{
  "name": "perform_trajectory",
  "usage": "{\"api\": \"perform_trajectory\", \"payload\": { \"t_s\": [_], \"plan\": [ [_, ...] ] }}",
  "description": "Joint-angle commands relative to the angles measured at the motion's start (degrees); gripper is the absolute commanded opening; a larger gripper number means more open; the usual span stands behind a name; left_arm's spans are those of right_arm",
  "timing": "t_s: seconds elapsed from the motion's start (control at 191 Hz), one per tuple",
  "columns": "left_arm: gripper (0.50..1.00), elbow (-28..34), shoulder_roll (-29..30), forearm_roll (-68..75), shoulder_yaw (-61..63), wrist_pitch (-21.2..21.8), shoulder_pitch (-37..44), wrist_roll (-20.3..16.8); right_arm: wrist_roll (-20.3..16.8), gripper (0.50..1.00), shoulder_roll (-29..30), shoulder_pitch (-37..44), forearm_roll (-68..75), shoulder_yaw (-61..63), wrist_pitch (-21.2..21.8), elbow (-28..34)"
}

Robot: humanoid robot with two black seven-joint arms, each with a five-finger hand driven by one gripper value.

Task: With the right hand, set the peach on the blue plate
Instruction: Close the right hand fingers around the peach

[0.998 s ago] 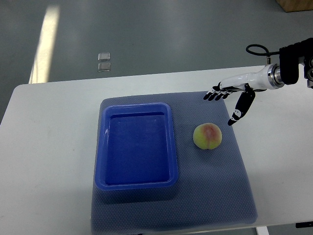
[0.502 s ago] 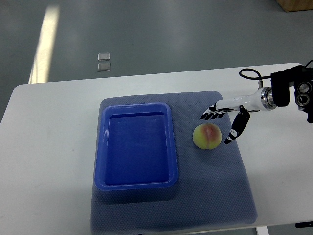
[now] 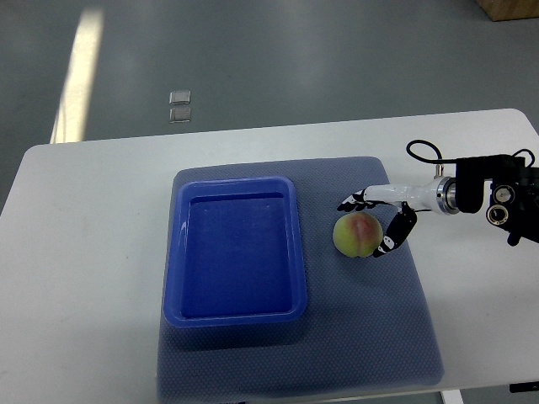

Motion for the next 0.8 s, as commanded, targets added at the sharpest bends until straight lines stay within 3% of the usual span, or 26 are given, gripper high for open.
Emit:
{"api": "perform_trajectory", "payload": {
  "t_s": [0.0, 0.084, 0.089, 0.183, 0.188, 0.219, 0.507, 0.512, 0.522, 0.585, 0.637, 0.643, 0.653, 0.737, 0.794],
  "plan": [
    [1.0, -0.01, 0.0, 0.01, -0.02, 0.0, 0.0, 0.01, 0.32, 0.905, 0.04, -0.66, 0.0, 0.04, -0.8, 0.0],
    [1.0, -0.01, 0.0, 0.01, -0.02, 0.0, 0.0, 0.01, 0.41, 0.899, 0.04, -0.74, 0.0, 0.04, -1.06, 0.0],
    [1.0, 0.08, 0.0, 0.01, -0.02, 0.0, 0.0, 0.01, 0.5, 0.871, 0.04, -0.83, 0.09, 0.22, -1.24, 0.0],
    [1.0, 0.08, 0.0, 0.01, -0.02, 0.0, 0.0, -0.08, 0.59, 0.866, 0.04, -0.92, 0.09, 0.31, -1.24, 0.0],
    [1.0, 0.08, 0.0, 0.01, -0.02, 0.0, 0.0, 0.0, 0.67, 0.844, 0.04, -0.92, 0.17, 0.39, -1.24, 0.0],
    [1.0, 0.08, 0.0, 0.01, -0.02, 0.0, 0.0, 0.01, 0.67, 0.819, 0.04, -0.92, 0.17, 0.48, -1.24, 0.0],
    [1.0, 0.17, 0.0, 0.01, -0.02, 0.0, 0.0, 0.01, 1.29, 0.748, 0.04, -0.92, 0.44, 0.66, -1.24, 0.62],
    [1.0, 0.17, 0.0, 0.01, -0.02, 0.0, 0.0, 0.01, 1.38, 0.681, 0.04, -0.92, 0.44, 0.66, -1.24, 0.7],
    [1.0, 0.17, 0.0, 0.01, -0.02, 0.0, 0.0, 0.01, 1.38, 0.656, -0.05, -0.92, 0.44, 0.66, -1.24, 0.7],
    [1.0, 0.17, 0.0, 0.01, -0.02, 0.0, 0.0, 0.0, 1.47, 0.58, -0.22, -0.83, 0.44, 0.83, -1.24, 0.7],
    [1.0, 0.17, 0.0, 0.01, -0.02, 0.0, 0.0, 0.01, 1.47, 0.58, -0.23, -0.83, 0.44, 0.83, -1.24, 0.7],
    [1.0, 0.17, 0.0, 0.01, -0.02, 0.0, 0.0, 0.01, 1.81, 0.538, -0.49, -0.4, 0.7, 1.01, -1.24, 1.05],
    [1.0, 0.17, 0.0, 0.01, -0.02, 0.0, 0.0, 0.01, 1.82, 0.535, -0.66, -0.22, 0.88, 1.18, -1.15, 1.23],
    [1.0, 0.17, 0.0, 0.01, -0.02, 0.0, 0.0, -0.08, 1.82, 0.533, -1.02, 0.05, 1.14, 2.33, -0.71, 2.02],
    [1.0, 0.17, 0.0, 0.01, -0.02, 0.0, 0.0, 0.01, 1.82, 0.533, -4.09, 1.89, 1.58, 6.11, 2.36, 4.66]
  ]
}}
